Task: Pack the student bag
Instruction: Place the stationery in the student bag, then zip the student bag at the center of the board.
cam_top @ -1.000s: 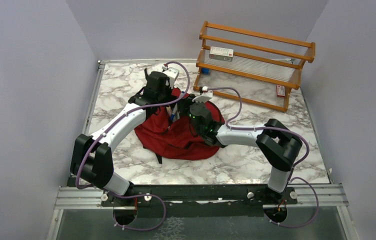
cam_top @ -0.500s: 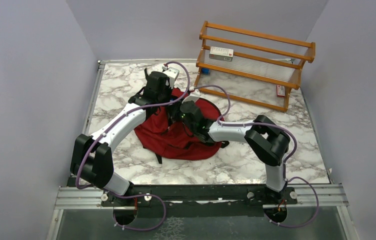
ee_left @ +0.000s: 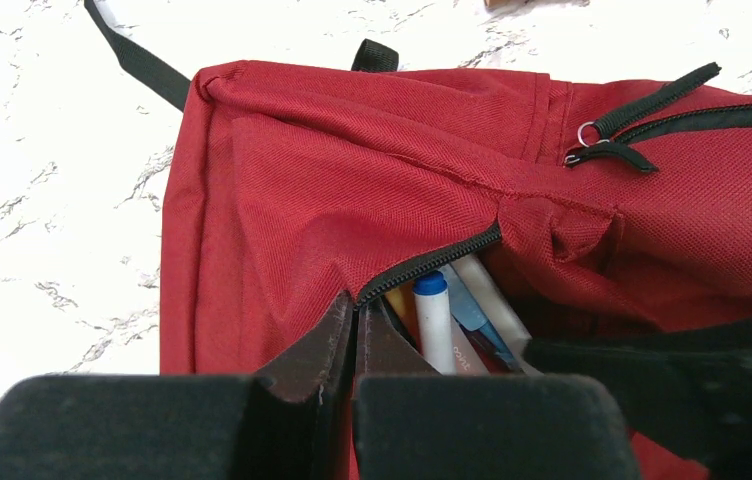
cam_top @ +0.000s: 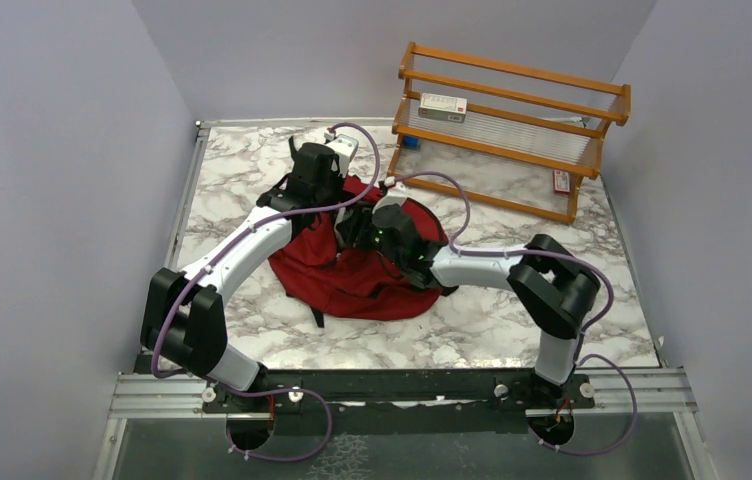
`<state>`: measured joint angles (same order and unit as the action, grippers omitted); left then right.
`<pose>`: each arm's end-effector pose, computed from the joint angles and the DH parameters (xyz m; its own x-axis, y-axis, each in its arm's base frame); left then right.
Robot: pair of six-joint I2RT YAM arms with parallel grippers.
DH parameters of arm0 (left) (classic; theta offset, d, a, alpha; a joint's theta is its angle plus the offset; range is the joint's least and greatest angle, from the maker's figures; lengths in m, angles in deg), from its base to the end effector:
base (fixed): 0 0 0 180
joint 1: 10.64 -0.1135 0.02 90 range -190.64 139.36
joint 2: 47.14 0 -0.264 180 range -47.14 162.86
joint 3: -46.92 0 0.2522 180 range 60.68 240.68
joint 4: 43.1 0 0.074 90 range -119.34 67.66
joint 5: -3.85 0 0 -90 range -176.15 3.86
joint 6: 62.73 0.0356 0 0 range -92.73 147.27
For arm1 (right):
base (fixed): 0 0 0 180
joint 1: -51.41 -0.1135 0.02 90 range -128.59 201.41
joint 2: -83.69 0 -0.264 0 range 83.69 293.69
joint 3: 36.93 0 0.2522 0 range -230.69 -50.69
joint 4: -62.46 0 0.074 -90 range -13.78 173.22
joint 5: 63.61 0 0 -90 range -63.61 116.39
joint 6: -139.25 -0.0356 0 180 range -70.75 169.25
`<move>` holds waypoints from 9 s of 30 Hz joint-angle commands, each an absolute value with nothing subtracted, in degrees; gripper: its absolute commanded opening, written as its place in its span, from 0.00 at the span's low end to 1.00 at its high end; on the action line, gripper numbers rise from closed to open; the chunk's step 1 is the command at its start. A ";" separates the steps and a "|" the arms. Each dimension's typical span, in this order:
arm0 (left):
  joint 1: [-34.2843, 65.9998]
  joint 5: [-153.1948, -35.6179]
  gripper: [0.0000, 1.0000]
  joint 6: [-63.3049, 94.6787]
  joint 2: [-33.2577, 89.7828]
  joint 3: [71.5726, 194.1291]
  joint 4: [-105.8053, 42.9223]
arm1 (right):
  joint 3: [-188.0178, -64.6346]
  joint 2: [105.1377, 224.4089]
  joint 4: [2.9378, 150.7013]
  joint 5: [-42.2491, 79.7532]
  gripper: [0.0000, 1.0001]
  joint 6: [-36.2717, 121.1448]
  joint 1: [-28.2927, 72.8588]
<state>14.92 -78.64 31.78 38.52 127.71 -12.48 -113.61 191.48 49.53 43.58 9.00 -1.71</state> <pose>0.3090 -0.1426 0.2919 -0.4960 0.3237 -0.8057 0.3719 0.9177 0.1397 0.2600 0.3290 0.2009 -0.5278 0.3251 -0.7847 -0.3336 0.7703 0.5435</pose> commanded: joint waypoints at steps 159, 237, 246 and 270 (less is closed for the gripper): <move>1.93 -77.27 0.57 4.77 -0.51 98.48 -9.71 | -124.61 190.86 74.81 23.14 0.01 108.84 -13.07; 36.35 -63.56 0.73 9.95 10.86 89.47 -47.33 | -111.89 180.81 44.24 16.79 0.01 12.06 5.22; 37.02 -56.38 0.70 8.60 15.70 88.27 -49.90 | -110.76 180.13 44.14 16.63 0.01 10.90 5.21; 37.19 -58.98 0.07 -0.42 7.55 78.88 -39.93 | -110.49 180.87 44.71 34.29 0.01 21.13 5.29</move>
<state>37.06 -58.68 2.01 9.21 81.19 -46.57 -108.97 180.70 48.74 24.04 16.39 4.58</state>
